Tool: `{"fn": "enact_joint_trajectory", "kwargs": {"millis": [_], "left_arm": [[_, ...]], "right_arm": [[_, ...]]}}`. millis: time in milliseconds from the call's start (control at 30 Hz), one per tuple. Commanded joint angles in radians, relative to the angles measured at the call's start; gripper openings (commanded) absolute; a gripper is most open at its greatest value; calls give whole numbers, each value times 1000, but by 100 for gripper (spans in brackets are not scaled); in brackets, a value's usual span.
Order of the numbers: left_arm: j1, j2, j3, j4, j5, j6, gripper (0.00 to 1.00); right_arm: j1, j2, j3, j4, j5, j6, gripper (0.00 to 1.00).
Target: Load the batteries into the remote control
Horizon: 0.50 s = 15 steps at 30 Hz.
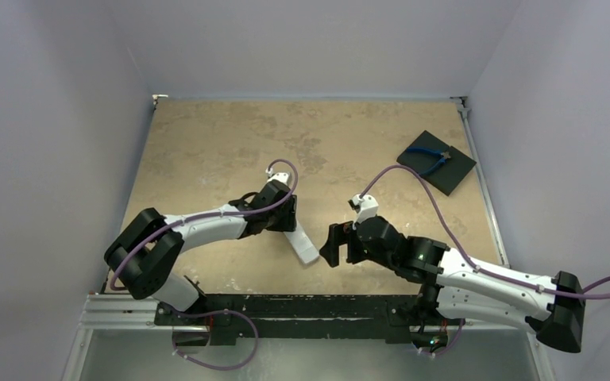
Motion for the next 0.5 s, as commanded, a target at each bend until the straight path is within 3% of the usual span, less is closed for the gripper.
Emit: {"fn": "enact_joint_trajectory", "kwargs": {"millis": [0,467], "left_arm": [[-4,14,11,76,33,24,51],[-35,-19,-69,112,86,-10,48]], "right_arm": [[-2,14,-15,35,-7,14,99],[-2,95,-15,78,-18,8,99]]}}
